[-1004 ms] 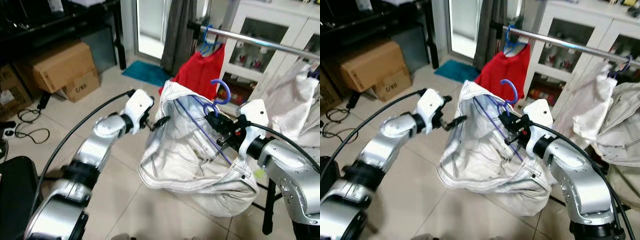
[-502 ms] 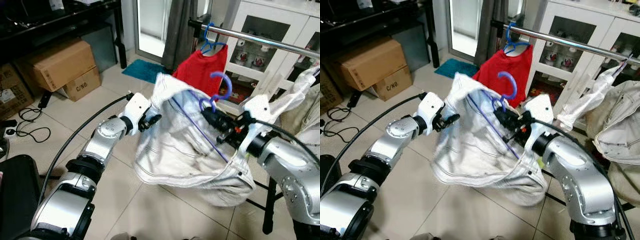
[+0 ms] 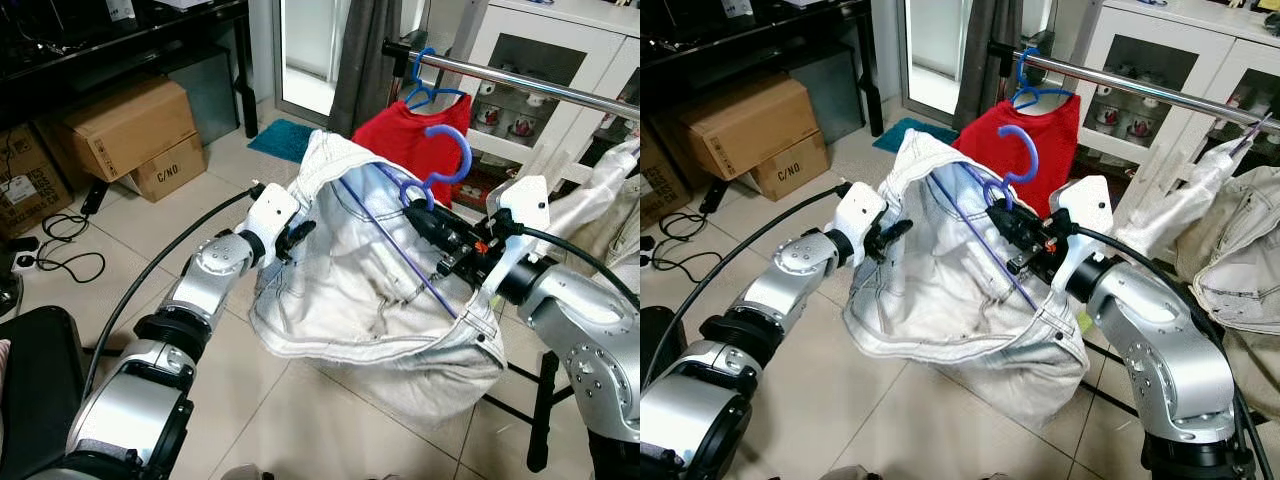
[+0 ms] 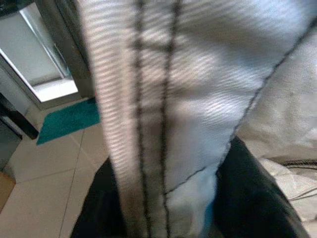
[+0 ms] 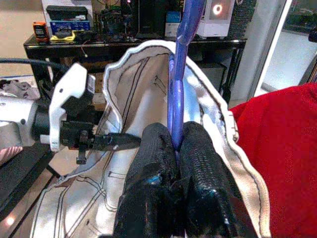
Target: Hang hanger
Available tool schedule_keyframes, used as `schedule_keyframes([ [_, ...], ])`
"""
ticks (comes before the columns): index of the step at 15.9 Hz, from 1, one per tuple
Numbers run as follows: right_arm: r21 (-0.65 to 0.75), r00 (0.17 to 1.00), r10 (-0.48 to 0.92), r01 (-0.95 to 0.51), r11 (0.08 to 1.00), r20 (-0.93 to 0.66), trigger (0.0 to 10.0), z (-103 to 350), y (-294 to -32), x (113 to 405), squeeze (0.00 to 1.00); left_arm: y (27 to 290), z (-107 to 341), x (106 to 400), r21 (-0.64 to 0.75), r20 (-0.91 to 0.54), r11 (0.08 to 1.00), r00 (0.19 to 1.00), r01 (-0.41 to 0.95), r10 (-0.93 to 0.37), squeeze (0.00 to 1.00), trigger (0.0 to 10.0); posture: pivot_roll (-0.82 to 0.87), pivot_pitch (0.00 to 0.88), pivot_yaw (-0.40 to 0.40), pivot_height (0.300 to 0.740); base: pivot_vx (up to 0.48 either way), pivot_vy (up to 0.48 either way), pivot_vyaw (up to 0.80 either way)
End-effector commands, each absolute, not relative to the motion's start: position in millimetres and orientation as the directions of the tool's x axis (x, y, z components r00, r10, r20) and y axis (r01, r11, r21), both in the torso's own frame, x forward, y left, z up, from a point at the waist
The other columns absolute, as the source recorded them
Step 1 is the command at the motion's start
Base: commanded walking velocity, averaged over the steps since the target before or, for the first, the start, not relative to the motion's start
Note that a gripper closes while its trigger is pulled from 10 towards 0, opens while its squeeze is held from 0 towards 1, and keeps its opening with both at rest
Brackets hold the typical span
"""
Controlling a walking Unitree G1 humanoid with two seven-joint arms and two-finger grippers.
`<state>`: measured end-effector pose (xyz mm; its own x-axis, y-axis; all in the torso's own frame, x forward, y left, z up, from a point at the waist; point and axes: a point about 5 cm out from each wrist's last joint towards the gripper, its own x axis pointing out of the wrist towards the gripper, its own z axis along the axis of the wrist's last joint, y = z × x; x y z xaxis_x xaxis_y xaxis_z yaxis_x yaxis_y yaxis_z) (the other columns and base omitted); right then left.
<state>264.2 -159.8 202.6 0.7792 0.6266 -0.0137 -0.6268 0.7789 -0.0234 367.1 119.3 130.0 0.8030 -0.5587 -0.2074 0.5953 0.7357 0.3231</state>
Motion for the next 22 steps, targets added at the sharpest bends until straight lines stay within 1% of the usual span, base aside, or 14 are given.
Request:
schedule_keyframes([
  [1,-0.058,0.786,0.617,-0.615,0.787,0.039,0.0,216.1,-163.7,266.3,0.00,113.5,141.2,367.9,0.342,-0.166,0.729,0.802,0.593,-0.574,0.00,0.0,-0.06,0.000,-0.018,0.740,0.000,0.000,0.00],
  [5,-0.060,0.786,0.618,-0.615,0.786,0.030,0.0,214.2,-162.4,268.6,0.00,116.9,140.0,365.8,0.350,-0.160,0.742,0.817,0.572,-0.555,0.00,0.0,-0.06,0.000,-0.021,0.740,0.000,0.000,0.00],
  [8,-0.083,0.813,0.580,-0.581,0.809,-0.041,0.0,203.7,-165.4,273.3,0.00,122.9,153.3,363.5,0.408,-0.159,0.714,0.815,0.568,-0.557,0.00,0.0,-0.06,0.000,-0.020,0.740,0.000,0.000,0.00],
  [10,-0.114,0.826,0.556,-0.563,0.818,-0.092,0.0,196.0,-166.1,275.1,0.00,124.6,164.6,360.0,0.408,-0.175,0.674,0.777,0.616,-0.605,0.00,0.0,-0.06,0.000,-0.018,0.740,0.000,0.000,0.00],
  [11,-0.135,0.827,0.548,-0.561,0.816,-0.126,0.0,190.2,-165.3,275.5,0.00,126.5,173.5,356.6,0.395,-0.190,0.641,0.741,0.658,-0.644,0.00,0.0,-0.06,0.000,-0.017,0.740,0.000,0.000,0.00],
  [13,-0.179,0.797,0.573,-0.602,0.778,-0.191,0.0,179.7,-159.6,273.1,0.00,132.7,200.8,353.2,0.318,-0.149,0.624,0.688,0.714,-0.711,0.00,0.0,-0.05,0.000,-0.017,0.740,0.000,0.000,0.00],
  [14,-0.183,0.787,0.584,-0.615,0.767,-0.198,0.0,178.7,-158.0,272.2,0.00,135.0,206.0,354.3,0.311,-0.135,0.631,0.690,0.711,-0.712,0.00,0.0,-0.05,0.000,-0.017,0.740,0.000,0.000,0.00],
  [16,-0.202,0.689,0.680,-0.725,0.659,-0.251,0.0,174.0,-147.4,262.0,0.00,147.2,228.6,363.4,0.315,-0.073,0.686,0.738,0.655,-0.671,0.00,0.0,-0.05,0.000,-0.012,0.740,0.000,0.000,0.00],
  [17,-0.202,0.648,0.708,-0.761,0.617,-0.280,0.0,170.7,-144.5,257.3,0.00,148.1,233.7,365.2,0.324,-0.064,0.687,0.740,0.650,-0.670,0.00,0.0,-0.06,0.000,-0.011,0.740,0.000,0.000,0.00],
  [18,-0.197,0.614,0.717,-0.788,0.584,-0.330,0.0,164.3,-143.2,253.5,0.00,145.3,238.6,363.8,0.298,-0.048,0.677,0.719,0.673,-0.693,0.00,0.0,-0.06,0.000,-0.006,0.740,0.000,0.000,0.00],
  [19,-0.211,0.595,0.712,-0.802,0.560,-0.373,0.0,158.1,-143.2,251.0,0.00,140.4,244.8,360.8,0.272,-0.021,0.658,0.688,0.702,-0.726,0.00,0.0,-0.06,0.000,-0.006,0.740,0.000,0.000,0.00],
  [20,-0.228,0.588,0.690,-0.805,0.547,-0.422,0.0,150.9,-144.4,250.2,0.00,132.8,252.6,356.1,0.240,0.024,0.620,0.634,0.747,-0.773,0.00,0.0,-0.06,0.000,-0.002,0.740,0.000,0.000,0.00],
  [21,-0.238,0.592,0.674,-0.802,0.548,-0.443,0.0,147.5,-144.7,250.9,0.00,128.6,255.8,353.9,0.222,0.037,0.602,0.610,0.767,-0.791,0.00,0.0,-0.06,0.000,0.000,0.740,0.000,0.000,0.00],
  [22,-0.224,0.599,0.685,-0.797,0.561,-0.414,0.0,150.3,-142.7,252.6,0.00,129.1,252.5,356.3,0.248,0.004,0.607,0.626,0.755,-0.780,0.00,0.0,-0.06,0.000,0.001,0.740,0.000,0.000,0.00],
])
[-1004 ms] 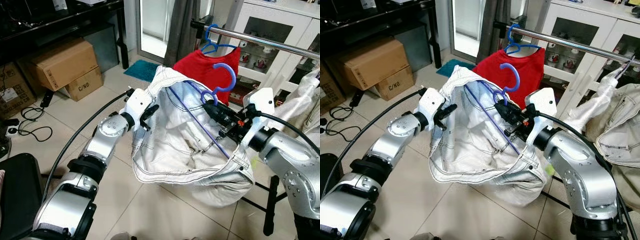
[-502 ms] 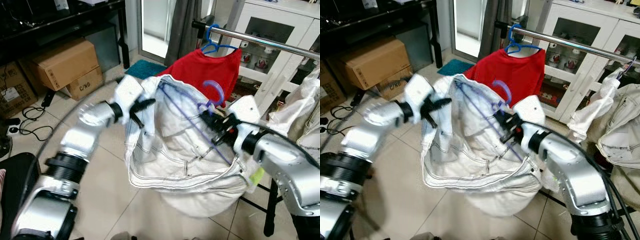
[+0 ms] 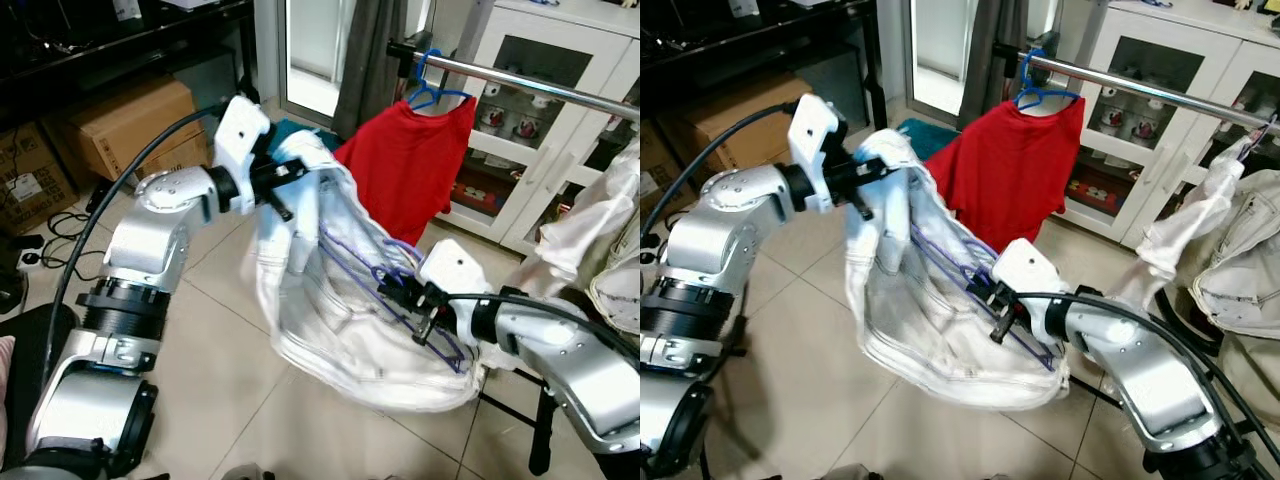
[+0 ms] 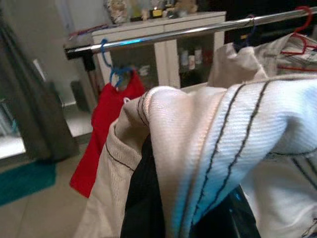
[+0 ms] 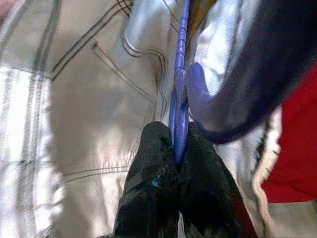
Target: Hang hanger
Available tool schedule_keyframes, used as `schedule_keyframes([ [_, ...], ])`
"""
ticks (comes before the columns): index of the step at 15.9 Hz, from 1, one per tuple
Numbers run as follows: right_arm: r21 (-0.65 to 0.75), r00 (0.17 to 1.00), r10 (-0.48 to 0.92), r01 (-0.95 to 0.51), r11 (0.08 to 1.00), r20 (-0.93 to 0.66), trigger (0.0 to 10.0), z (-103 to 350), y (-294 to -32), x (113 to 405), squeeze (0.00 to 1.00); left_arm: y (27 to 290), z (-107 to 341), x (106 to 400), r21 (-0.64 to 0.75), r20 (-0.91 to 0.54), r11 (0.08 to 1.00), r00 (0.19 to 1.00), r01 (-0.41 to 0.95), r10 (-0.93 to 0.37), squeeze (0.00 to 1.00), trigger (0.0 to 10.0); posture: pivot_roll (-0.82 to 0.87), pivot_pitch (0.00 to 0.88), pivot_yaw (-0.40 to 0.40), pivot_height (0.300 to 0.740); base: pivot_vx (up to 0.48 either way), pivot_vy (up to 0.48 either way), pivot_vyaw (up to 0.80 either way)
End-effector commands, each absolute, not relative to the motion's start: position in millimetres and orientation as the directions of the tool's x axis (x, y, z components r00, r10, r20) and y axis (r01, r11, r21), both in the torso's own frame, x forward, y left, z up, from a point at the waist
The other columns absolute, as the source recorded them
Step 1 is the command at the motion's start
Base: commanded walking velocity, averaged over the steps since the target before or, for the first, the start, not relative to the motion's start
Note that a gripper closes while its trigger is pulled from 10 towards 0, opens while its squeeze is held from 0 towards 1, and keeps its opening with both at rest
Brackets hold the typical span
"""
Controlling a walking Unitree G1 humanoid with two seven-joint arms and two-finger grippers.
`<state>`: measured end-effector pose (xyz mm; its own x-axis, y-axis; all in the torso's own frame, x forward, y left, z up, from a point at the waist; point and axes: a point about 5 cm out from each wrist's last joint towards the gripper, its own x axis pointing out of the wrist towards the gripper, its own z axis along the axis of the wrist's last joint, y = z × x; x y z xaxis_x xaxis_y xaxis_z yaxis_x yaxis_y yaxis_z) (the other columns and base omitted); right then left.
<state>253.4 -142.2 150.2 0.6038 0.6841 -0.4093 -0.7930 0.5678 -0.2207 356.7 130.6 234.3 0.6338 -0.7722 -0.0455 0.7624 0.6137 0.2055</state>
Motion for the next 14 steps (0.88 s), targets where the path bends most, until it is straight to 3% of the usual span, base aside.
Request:
schedule_keyframes([
  [1,-0.213,0.595,0.706,-0.801,0.559,-0.385,0.0,155.0,-141.6,252.8,0.00,133.4,246.2,360.2,0.274,-0.038,0.624,0.657,0.732,-0.753,0.00,0.0,-0.06,0.000,0.001,0.740,0.000,0.000,0.00],
  [4,-0.200,0.577,0.744,-0.816,0.542,-0.337,0.0,165.3,-152.5,250.0,0.00,151.5,243.8,364.7,0.279,-0.073,0.664,0.705,0.694,-0.706,0.00,0.0,-0.06,0.000,0.008,0.740,0.000,0.000,0.00],
  [6,-0.220,0.560,0.726,-0.827,0.517,-0.399,0.0,167.2,-157.6,252.8,0.00,155.1,240.1,364.1,0.310,-0.134,0.638,0.697,0.705,-0.704,0.00,0.0,-0.07,0.000,0.014,0.740,0.000,0.000,0.00],
  [8,-0.289,0.580,0.651,-0.813,0.506,-0.490,0.0,160.7,-142.1,269.3,0.00,130.1,232.1,365.0,0.316,-0.167,0.595,0.661,0.739,-0.732,0.00,0.0,-0.07,0.000,0.009,0.740,0.000,0.000,0.00],
  [10,-0.315,0.558,0.614,-0.827,0.465,-0.558,0.0,145.5,-120.0,274.7,0.00,111.4,225.1,370.5,0.324,-0.170,0.618,0.686,0.717,-0.707,0.00,0.0,-0.07,0.000,0.009,0.740,0.000,0.000,0.00],
  [11,-0.315,0.558,0.614,-0.827,0.465,-0.558,0.0,145.5,-120.0,274.7,0.00,111.4,225.1,370.5,0.324,-0.170,0.618,0.686,0.717,-0.707,0.00,0.0,-0.07,0.000,0.009,0.740,0.000,0.000,0.00],
  [14,-0.449,0.568,0.525,-0.823,0.349,-0.634,0.0,134.3,-106.6,277.8,0.00,106.4,221.7,378.1,0.290,-0.138,0.705,0.757,0.647,-0.639,0.00,0.0,-0.06,0.000,-0.002,0.740,0.000,0.000,0.00],
])
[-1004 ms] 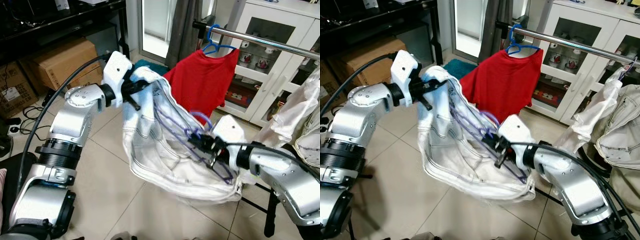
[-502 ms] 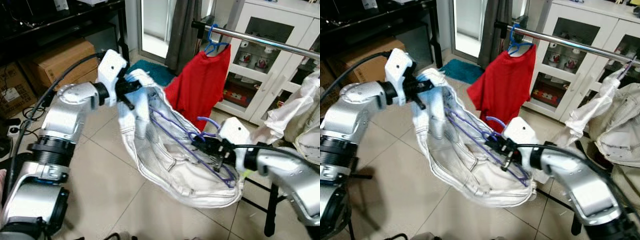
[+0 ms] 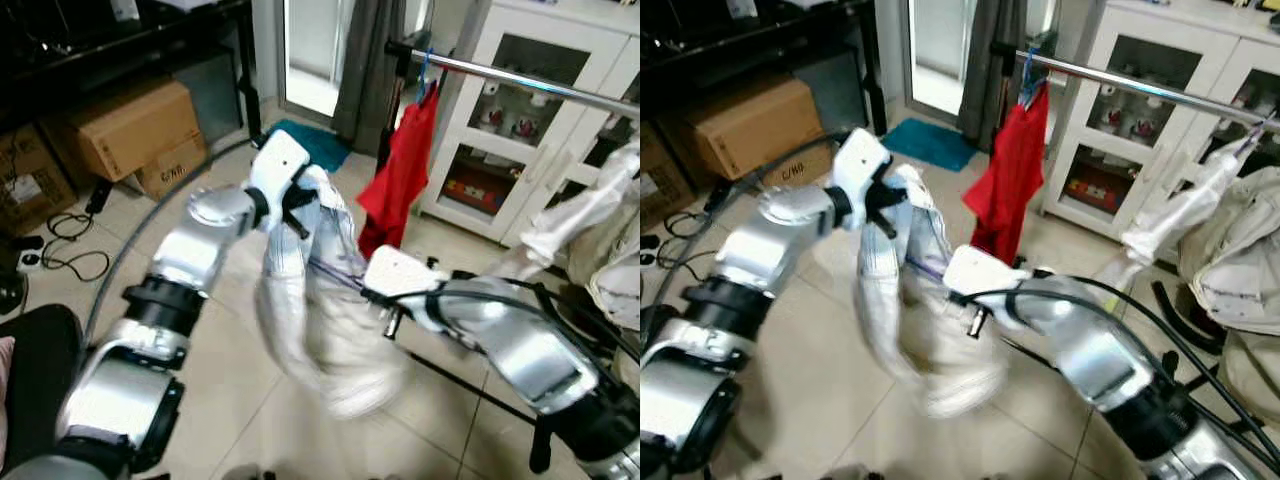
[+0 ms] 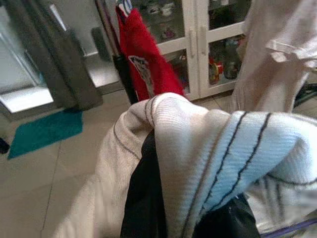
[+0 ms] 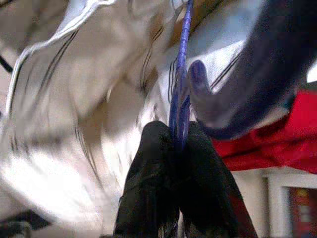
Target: Hang hanger
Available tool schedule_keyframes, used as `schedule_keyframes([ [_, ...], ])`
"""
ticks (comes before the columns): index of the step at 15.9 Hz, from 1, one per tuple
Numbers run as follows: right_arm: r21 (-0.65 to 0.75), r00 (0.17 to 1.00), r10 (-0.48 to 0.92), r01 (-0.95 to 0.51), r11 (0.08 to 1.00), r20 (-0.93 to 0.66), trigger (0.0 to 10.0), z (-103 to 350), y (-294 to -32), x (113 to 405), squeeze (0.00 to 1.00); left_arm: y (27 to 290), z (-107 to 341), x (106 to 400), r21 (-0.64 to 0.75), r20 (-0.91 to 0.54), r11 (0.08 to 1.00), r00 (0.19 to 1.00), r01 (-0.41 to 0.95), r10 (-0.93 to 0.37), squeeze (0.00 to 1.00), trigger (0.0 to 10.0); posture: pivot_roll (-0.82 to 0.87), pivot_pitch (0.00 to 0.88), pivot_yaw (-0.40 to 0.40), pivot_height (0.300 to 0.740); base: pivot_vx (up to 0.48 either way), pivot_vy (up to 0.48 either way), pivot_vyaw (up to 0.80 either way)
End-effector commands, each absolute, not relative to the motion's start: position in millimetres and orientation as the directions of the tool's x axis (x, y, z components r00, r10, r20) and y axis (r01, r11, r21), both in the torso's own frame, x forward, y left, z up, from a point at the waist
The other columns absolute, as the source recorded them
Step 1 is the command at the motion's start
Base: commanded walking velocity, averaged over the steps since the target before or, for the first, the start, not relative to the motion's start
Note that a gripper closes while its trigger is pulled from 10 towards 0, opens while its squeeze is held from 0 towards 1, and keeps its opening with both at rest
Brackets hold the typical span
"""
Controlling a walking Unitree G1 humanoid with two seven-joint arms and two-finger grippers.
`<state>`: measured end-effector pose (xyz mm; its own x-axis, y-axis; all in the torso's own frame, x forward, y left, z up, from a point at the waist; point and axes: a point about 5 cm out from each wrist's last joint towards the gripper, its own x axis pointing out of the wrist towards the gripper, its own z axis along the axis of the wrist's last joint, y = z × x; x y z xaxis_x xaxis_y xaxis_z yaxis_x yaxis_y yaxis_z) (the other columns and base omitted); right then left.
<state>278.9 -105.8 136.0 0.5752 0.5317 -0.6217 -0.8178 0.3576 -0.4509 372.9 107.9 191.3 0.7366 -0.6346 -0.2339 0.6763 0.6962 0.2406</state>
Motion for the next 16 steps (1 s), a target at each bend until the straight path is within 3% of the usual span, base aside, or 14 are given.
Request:
schedule_keyframes([
  [1,-0.467,0.564,0.513,-0.825,0.317,-0.648,0.0,133.6,-105.0,276.9,0.00,105.8,222.1,378.6,0.272,-0.123,0.718,0.763,0.640,-0.634,0.00,0.0,-0.06,0.000,-0.003,0.740,0.000,0.000,0.00],
  [5,-0.483,0.569,0.492,-0.821,0.304,-0.659,0.0,147.0,-126.7,275.7,0.00,125.2,207.5,375.5,0.320,-0.196,0.700,0.767,0.639,-0.611,0.00,0.0,-0.06,0.000,-0.003,0.740,0.000,0.000,0.00],
  [6,-0.437,0.562,0.495,-0.827,0.354,-0.662,0.0,152.1,-150.0,267.6,0.00,142.2,199.2,373.2,0.338,-0.228,0.711,0.787,0.616,-0.573,0.00,0.0,-0.06,0.000,-0.006,0.740,0.000,0.000,0.00],
  [7,-0.421,0.562,0.497,-0.826,0.374,-0.661,0.0,152.8,-154.8,265.3,0.00,145.7,197.4,372.4,0.340,-0.233,0.714,0.791,0.611,-0.566,0.00,0.0,-0.06,0.000,-0.008,0.740,0.000,0.000,0.00],
  [9,-0.266,0.564,0.557,-0.807,0.527,-0.610,0.0,156.1,-190.3,241.6,0.00,172.7,178.5,361.8,0.335,-0.283,0.739,0.811,0.584,-0.513,0.00,0.0,-0.06,0.000,-0.005,0.740,0.000,0.000,0.00],
  [12,-0.088,0.589,0.651,-0.770,0.632,-0.480,0.0,157.5,-216.5,202.8,0.00,181.4,154.3,351.0,0.296,-0.302,0.766,0.817,0.571,-0.492,0.00,0.0,-0.08,0.000,0.013,0.740,0.000,0.000,0.00],
  [13,-0.040,0.654,0.632,-0.707,0.706,-0.417,0.0,157.4,-224.7,193.8,0.00,176.2,147.4,350.2,0.276,-0.289,0.774,0.817,0.570,-0.499,0.00,0.0,-0.10,0.000,0.028,0.740,0.000,0.000,0.00],
  [14,-0.032,0.669,0.622,-0.691,0.722,-0.406,0.0,157.2,-226.4,192.5,0.00,174.9,146.1,350.2,0.270,-0.287,0.776,0.818,0.569,-0.500,0.00,0.0,-0.10,0.000,0.028,0.740,0.000,0.000,0.00],
  [15,-0.022,0.755,0.565,-0.605,0.796,-0.334,0.0,157.3,-230.0,190.6,0.00,167.3,140.4,349.3,0.242,-0.277,0.784,0.815,0.572,-0.509,0.00,0.0,-0.15,0.000,0.065,0.740,0.000,0.000,0.00],
  [16,-0.037,0.845,0.451,-0.481,0.876,-0.288,4.8,154.5,-233.4,188.7,0.00,159.0,136.6,347.6,0.198,-0.257,0.801,0.819,0.565,-0.514,0.00,0.0,-0.18,0.000,0.088,0.740,0.000,0.000,0.00],
])
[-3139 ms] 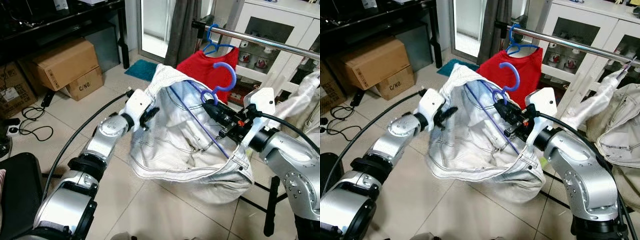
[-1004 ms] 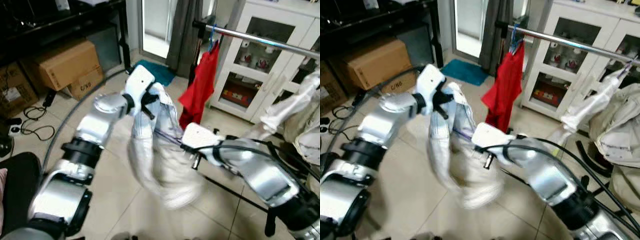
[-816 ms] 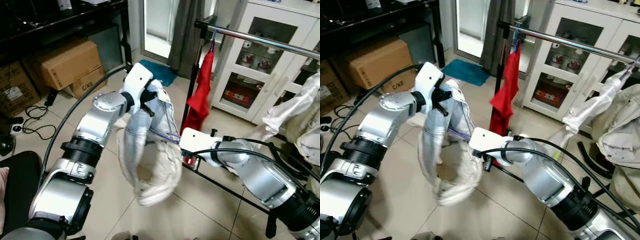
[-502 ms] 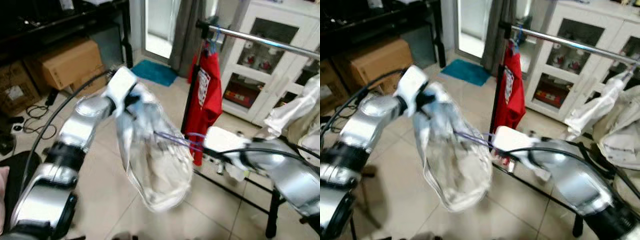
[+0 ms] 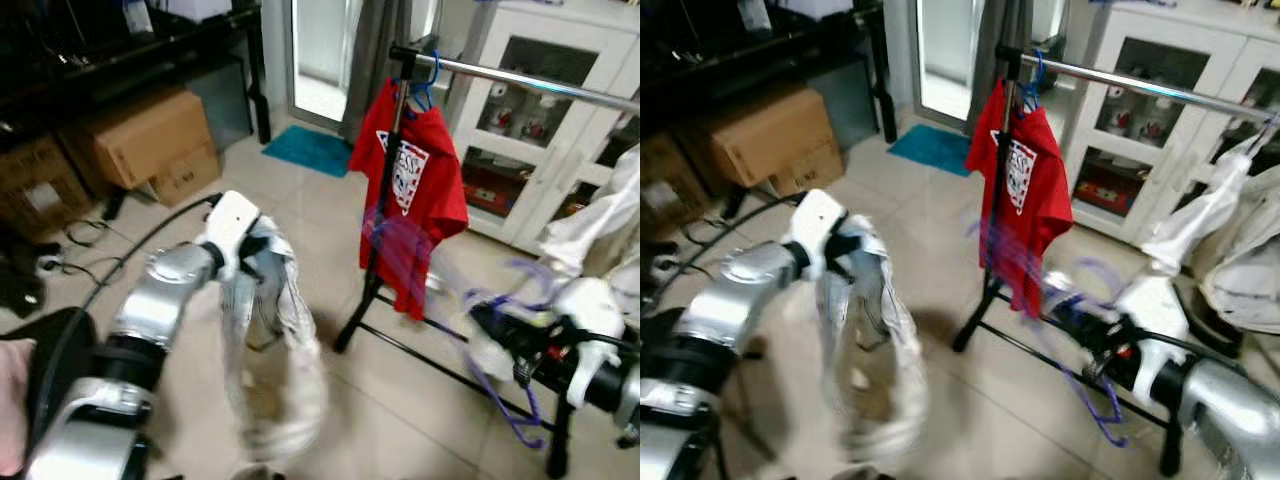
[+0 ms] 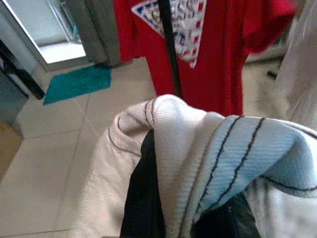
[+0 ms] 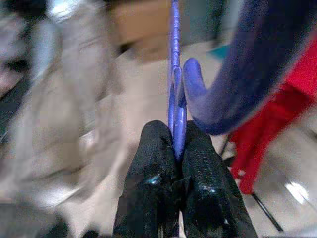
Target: Hang hanger
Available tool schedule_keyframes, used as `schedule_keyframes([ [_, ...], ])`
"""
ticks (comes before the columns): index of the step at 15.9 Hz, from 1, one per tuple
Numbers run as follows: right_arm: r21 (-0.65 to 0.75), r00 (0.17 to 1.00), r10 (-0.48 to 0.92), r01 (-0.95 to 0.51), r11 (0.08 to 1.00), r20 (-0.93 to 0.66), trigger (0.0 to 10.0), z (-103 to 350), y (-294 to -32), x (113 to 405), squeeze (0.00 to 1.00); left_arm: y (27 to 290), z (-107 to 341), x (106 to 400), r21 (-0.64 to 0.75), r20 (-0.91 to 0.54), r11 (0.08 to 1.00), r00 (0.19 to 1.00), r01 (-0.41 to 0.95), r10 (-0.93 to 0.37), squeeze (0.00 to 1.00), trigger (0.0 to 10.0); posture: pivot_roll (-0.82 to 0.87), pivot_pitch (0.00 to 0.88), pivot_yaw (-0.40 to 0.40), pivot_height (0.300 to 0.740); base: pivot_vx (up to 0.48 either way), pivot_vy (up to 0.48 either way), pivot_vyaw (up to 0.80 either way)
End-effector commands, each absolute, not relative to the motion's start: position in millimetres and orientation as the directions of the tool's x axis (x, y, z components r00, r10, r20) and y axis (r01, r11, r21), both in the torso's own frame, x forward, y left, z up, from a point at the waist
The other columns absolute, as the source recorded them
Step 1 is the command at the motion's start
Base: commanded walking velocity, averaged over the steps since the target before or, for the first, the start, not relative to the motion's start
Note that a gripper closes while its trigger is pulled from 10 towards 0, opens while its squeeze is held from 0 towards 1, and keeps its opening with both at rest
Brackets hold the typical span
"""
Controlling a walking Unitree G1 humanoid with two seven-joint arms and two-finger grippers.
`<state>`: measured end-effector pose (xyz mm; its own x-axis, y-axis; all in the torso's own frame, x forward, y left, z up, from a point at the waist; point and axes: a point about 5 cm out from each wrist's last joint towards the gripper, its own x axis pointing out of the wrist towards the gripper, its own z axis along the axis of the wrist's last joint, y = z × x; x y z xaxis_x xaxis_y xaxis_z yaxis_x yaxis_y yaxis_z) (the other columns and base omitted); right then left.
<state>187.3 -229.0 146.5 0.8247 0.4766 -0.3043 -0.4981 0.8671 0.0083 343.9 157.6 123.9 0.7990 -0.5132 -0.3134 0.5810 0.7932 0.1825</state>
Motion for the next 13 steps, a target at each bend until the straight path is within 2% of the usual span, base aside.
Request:
schedule_keyframes([
  [1,-0.037,0.886,0.377,-0.401,0.915,-0.271,10.0,150.3,-232.9,186.4,0.00,152.2,136.7,345.0,0.167,-0.216,0.815,0.827,0.555,-0.519,0.00,0.0,-0.20,0.000,0.104,0.740,0.000,0.000,0.00],
  [2,-0.034,0.897,0.355,-0.377,0.926,-0.263,10.0,148.7,-231.5,185.6,0.00,149.2,137.4,343.8,0.154,-0.192,0.821,0.832,0.549,-0.520,0.00,1.8,-0.20,0.000,0.107,0.740,0.000,0.000,0.00],
  [3,-0.045,0.931,0.192,-0.216,0.975,-0.309,10.0,126.8,-224.3,193.1,0.00,140.6,133.1,335.2,0.035,-0.161,0.873,0.865,0.487,-0.476,0.00,10.0,-0.21,0.000,0.114,0.740,0.000,0.000,0.00],
  [4,-0.038,0.934,0.135,-0.156,0.987,-0.330,10.0,119.0,-223.5,196.1,0.00,140.0,130.2,330.4,0.047,-0.167,0.880,0.872,0.473,-0.460,0.00,10.0,-0.21,0.000,0.103,0.740,0.000,0.000,0.00],
  [5,-0.050,0.941,0.056,-0.077,0.996,-0.335,10.0,109.6,-222.5,202.0,0.00,140.7,121.9,319.8,0.134,-0.186,0.879,0.883,0.457,-0.430,0.00,10.0,-0.18,0.000,0.072,0.740,0.000,0.000,0.00],
  [6,-0.062,0.947,0.014,-0.036,0.997,-0.322,10.0,109.4,-221.3,209.9,0.00,143.4,117.4,311.5,0.173,-0.156,0.899,0.912,0.403,-0.379,0.00,10.0,-0.16,0.000,0.033,0.740,0.000,0.000,-0.80],
  [8,-0.035,0.952,-0.029,0.020,0.999,-0.305,10.0,111.3,-220.4,228.2,0.00,137.2,111.4,306.3,0.102,-0.152,0.910,0.910,0.402,-0.385,0.00,10.0,-0.15,0.000,0.008,0.740,0.000,0.000,-0.79],
  [11,0.006,0.934,-0.075,0.082,0.997,-0.350,10.0,100.5,-218.2,233.4,0.00,149.5,114.0,307.6,0.151,-0.175,0.916,0.922,0.372,-0.346,0.00,10.0,-0.07,0.000,-0.015,0.740,0.000,0.000,-0.79],
  [13,0.009,0.944,-0.117,0.126,0.992,-0.308,10.0,100.7,-210.2,230.7,0.00,155.2,110.9,298.3,0.133,-0.205,0.896,0.896,0.423,-0.393,0.00,10.0,-0.07,0.000,0.013,0.740,0.000,0.000,-0.78],
])
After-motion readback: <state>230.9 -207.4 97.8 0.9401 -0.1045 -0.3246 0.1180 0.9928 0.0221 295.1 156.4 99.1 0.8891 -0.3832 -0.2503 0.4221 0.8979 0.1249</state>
